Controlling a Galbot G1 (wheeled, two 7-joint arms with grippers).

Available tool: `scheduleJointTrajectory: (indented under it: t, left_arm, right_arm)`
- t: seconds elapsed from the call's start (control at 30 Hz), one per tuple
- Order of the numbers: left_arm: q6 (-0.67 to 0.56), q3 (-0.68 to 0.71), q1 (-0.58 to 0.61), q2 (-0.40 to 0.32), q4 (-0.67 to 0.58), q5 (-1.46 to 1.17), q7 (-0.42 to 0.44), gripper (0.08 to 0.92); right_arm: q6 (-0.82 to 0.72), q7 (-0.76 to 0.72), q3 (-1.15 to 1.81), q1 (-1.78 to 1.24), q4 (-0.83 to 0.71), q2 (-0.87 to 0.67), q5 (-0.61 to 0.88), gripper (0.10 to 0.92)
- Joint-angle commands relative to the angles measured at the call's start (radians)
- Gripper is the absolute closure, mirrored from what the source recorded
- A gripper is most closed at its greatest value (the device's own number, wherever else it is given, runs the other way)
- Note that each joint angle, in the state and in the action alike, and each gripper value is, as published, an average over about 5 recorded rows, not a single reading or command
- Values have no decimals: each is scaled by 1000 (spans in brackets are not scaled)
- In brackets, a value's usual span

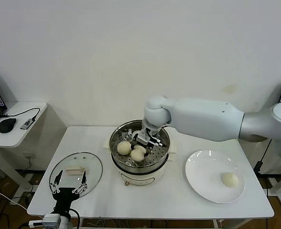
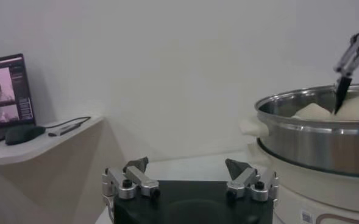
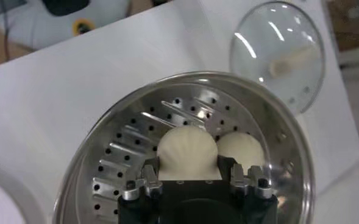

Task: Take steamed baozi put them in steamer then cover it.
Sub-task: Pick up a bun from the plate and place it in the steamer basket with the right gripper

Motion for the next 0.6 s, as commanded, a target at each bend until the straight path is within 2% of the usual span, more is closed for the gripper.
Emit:
scheduleJointTrajectory:
  t: [0.03, 0.17, 0.43, 0.53, 0.6]
  left_arm:
    - [-1, 0, 0, 0, 0, 1, 0, 177]
    - [-1, 1, 1, -1, 0, 1, 0, 177]
    - [-1, 0, 0, 1, -4, 1, -1, 177]
    - [-1, -2, 0, 5, -6, 1, -1, 177]
    - [-1, -4, -1, 9, -8, 1, -1, 177]
  right_arm:
    - [72, -13, -24, -5, -3, 30, -74, 429]
    - [75, -9, -23, -11, -1, 26, -74, 405]
    - [69, 2, 30, 25, 4, -14, -45, 221]
    - [-13, -15, 66, 59, 21, -65, 15, 205]
    - [-150, -25, 80, 84, 52, -121, 89, 203]
